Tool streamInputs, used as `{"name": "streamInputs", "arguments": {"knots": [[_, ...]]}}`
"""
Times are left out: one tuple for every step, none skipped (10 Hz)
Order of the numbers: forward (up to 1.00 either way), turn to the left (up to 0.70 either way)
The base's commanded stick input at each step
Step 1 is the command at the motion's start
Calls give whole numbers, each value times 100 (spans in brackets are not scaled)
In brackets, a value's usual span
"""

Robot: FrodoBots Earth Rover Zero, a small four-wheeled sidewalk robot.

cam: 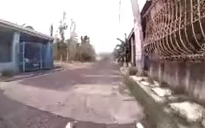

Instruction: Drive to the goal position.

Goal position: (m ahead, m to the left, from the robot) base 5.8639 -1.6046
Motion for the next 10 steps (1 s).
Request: {"name": "streamInputs", "arguments": {"knots": [[100, 2], [100, 2], [100, 2], [100, 2], [100, 2], [100, 2], [100, 2], [100, 2], [100, 2], [100, 2]]}}
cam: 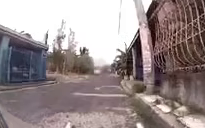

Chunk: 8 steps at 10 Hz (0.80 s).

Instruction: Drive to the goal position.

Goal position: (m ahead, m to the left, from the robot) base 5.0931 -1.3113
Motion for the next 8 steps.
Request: {"name": "streamInputs", "arguments": {"knots": [[100, 2], [100, 2], [100, 2], [100, 2], [100, 2], [100, 2], [100, 2], [100, 2]]}}
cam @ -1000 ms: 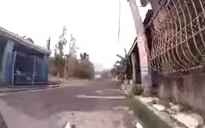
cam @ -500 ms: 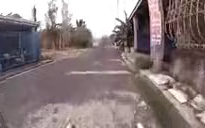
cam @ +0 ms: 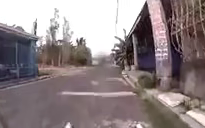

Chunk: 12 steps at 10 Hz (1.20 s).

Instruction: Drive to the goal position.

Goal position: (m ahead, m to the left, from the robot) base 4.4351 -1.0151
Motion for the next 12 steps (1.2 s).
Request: {"name": "streamInputs", "arguments": {"knots": [[100, 2], [100, 2], [100, 2], [100, 2], [100, 2], [100, 2], [100, 2], [100, 2], [100, 2], [100, 2], [100, 2], [96, 2]]}}
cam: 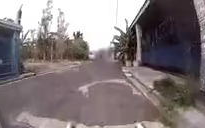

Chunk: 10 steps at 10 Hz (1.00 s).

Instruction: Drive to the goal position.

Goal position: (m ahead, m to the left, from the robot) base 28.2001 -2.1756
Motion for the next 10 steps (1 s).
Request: {"name": "streamInputs", "arguments": {"knots": [[71, 2], [40, 3], [11, 0], [10, 1], [11, 1], [10, 1], [11, 1], [11, 1], [10, 1], [10, 1]]}}
